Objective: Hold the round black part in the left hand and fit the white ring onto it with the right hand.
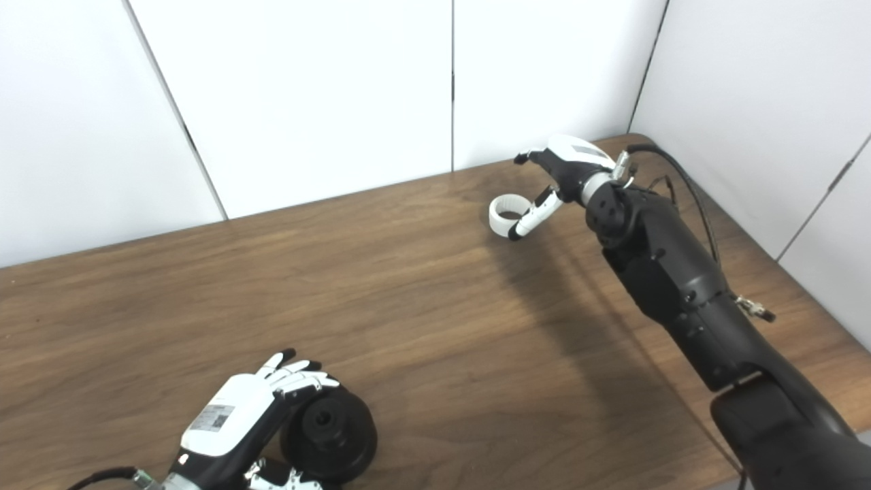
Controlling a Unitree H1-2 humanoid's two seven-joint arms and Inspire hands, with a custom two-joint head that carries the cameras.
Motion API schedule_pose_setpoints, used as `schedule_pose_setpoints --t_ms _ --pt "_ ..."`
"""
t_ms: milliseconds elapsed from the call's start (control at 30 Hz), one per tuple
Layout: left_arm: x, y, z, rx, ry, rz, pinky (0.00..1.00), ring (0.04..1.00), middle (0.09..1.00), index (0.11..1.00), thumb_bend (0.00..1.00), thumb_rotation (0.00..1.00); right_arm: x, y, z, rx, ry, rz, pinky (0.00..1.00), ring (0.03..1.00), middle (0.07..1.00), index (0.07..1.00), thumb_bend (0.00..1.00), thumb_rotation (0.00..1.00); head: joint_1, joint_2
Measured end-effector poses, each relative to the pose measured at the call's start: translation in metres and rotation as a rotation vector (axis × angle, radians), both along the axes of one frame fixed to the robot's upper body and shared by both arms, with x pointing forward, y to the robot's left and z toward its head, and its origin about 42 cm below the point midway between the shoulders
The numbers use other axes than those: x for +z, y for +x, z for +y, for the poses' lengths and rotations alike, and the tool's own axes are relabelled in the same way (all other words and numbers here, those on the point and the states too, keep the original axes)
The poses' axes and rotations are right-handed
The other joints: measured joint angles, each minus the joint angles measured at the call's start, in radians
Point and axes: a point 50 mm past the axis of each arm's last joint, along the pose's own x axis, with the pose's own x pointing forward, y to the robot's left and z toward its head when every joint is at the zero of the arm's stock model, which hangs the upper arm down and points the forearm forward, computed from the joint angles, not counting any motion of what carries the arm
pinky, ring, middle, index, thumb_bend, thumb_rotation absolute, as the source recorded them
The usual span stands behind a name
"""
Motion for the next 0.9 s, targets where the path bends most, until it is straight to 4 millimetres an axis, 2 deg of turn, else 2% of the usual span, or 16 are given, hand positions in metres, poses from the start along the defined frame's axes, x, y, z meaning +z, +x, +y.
schedule_pose_setpoints --t_ms 167,367,900 --pt "0.0 0.0 -0.001 -0.002 0.0 0.001 1.0 0.893 0.802 0.482 0.52 0.06 -0.006 0.008 0.008 0.022 -0.036 0.035 0.98 0.969 0.934 0.814 1.0 0.27 0.003 0.012" --pt "0.002 -0.001 -0.002 0.001 0.004 0.006 1.0 0.888 0.798 0.483 0.52 0.06 -0.016 0.012 0.014 0.038 -0.07 0.097 1.0 0.982 0.938 0.813 1.0 0.27 0.009 0.021" --pt "0.011 -0.005 -0.005 0.011 0.041 0.024 0.98 0.863 0.781 0.482 0.52 0.06 -0.034 0.018 0.012 0.008 -0.088 0.125 1.0 0.985 0.933 0.807 0.98 0.29 0.015 0.048"
